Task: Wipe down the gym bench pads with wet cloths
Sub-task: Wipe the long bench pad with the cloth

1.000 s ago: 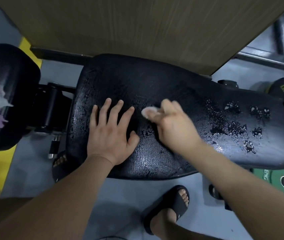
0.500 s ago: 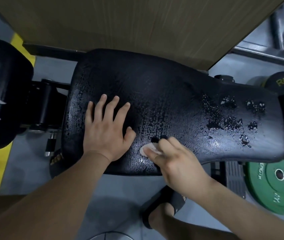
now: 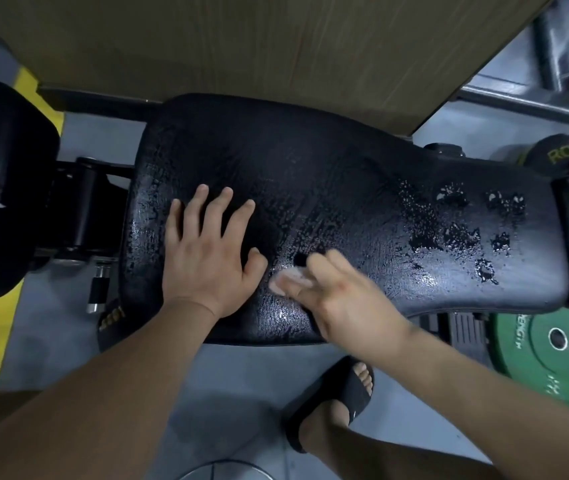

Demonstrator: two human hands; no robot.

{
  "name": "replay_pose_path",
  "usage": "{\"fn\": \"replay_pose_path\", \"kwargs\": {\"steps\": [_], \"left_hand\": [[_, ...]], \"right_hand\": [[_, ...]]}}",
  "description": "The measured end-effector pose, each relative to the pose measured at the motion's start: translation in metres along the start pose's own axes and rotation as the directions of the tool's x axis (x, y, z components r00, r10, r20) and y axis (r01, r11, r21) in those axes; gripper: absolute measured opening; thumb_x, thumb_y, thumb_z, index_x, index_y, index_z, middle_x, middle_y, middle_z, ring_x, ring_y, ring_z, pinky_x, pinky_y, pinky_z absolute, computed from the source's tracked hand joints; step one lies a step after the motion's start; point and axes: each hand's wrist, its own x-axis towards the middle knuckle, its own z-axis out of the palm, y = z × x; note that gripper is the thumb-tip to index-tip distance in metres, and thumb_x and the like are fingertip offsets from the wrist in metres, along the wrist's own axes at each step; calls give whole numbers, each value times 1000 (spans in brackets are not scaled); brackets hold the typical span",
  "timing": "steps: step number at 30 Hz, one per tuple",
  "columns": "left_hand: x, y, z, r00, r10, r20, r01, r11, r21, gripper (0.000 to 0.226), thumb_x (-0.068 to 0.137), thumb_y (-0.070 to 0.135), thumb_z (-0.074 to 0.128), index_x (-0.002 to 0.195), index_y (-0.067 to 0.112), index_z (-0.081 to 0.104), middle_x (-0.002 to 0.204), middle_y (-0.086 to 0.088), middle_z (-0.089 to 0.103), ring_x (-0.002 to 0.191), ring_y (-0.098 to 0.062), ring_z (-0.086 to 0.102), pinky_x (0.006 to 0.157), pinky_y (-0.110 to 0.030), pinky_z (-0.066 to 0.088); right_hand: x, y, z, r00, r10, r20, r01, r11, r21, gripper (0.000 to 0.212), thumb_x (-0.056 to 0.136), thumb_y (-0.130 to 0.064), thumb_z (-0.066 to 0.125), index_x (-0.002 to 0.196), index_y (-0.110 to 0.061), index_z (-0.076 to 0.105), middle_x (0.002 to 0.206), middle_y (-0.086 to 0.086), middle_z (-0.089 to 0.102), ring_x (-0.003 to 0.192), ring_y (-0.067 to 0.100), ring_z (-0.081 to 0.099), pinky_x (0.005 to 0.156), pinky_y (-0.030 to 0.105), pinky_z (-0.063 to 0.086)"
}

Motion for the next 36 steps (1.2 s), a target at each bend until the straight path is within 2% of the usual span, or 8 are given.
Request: {"fn": "replay_pose_path", "kwargs": {"steps": [3,7,13,19,23,25,30,36], "left_hand": [[0,1,-1,1000,-2,1,2,1000,-4,66,88,48,42,150,26,44,159,-7,37,153,-34,21,123,-60,14],[0,1,-1,1000,3,-3,-3,1000,0,66,88,47,42,149,25,45,158,-8,38,152,-34,22,123,-60,15],[0,1,-1,1000,2,-12,-2,1000,2,66,87,47,43,150,24,45,158,-7,39,152,-35,23,123,-60,14],[1,1,-1,1000,-2,-7,2,1000,0,67,86,48,44,149,25,47,157,-7,39,152,-34,24,123,-60,15],[0,1,-1,1000,2,-20,-2,1000,-6,67,85,47,47,148,24,48,157,-8,41,151,-35,26,123,-59,15],[0,1,-1,1000,4,-26,-4,1000,-9,67,86,46,47,148,24,49,156,-8,41,151,-35,26,123,-59,15],[0,0,-1,999,17,-37,-18,1000,-12,66,85,45,49,148,22,51,155,-10,43,150,-36,28,123,-60,14],[0,1,-2,999,15,-32,-15,1000,-16,68,83,45,51,148,23,50,155,-8,43,150,-35,28,123,-59,15]], "right_hand": [[35,54,-5,958,242,-154,-253,966,-57,49,89,-3,63,130,-29,63,91,0,32,86,29,43,58,40,46],[79,88,-9,721,617,-315,-659,751,-39,38,86,-1,53,112,-22,70,91,10,42,84,33,49,58,36,34],[73,45,-2,950,260,-170,-280,954,-106,42,94,-13,56,131,-32,62,93,2,37,88,29,46,54,32,38],[101,124,-20,634,717,-291,-760,646,-65,34,85,-6,44,109,-19,65,103,15,47,94,37,51,69,35,33],[123,86,-6,844,487,-224,-514,854,-78,36,83,-6,50,113,-18,68,96,13,46,89,34,50,62,34,29],[118,98,-11,877,436,-204,-463,880,-107,40,90,-14,49,123,-24,69,98,14,48,87,35,50,62,35,34],[131,143,-31,542,813,-212,-839,540,-74,34,87,-12,47,113,-20,67,120,17,47,105,41,51,83,40,46],[172,78,-8,835,512,-200,-536,839,-92,38,86,-6,49,119,-15,64,111,13,49,100,35,50,68,35,33]]}}
